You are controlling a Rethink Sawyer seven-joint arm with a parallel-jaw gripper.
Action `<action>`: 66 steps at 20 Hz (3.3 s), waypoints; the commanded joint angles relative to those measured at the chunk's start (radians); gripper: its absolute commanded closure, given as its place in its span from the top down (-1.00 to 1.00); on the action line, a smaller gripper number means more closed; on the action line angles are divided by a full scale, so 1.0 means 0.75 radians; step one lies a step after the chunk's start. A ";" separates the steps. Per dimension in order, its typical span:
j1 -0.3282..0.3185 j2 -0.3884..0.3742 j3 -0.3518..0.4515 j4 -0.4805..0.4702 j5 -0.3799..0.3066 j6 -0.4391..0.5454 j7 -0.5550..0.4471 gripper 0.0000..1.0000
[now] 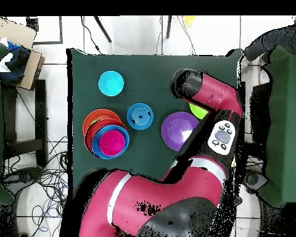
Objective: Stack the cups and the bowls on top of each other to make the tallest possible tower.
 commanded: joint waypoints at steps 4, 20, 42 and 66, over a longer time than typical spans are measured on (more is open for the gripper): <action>0.026 0.043 0.087 0.000 -0.029 -0.050 0.115 1.00; 0.046 0.055 0.072 -0.033 -0.005 -0.027 0.150 1.00; 0.055 0.250 -0.019 -0.228 0.056 -0.090 0.220 1.00; 0.002 0.168 0.011 -0.131 0.008 -0.106 0.088 1.00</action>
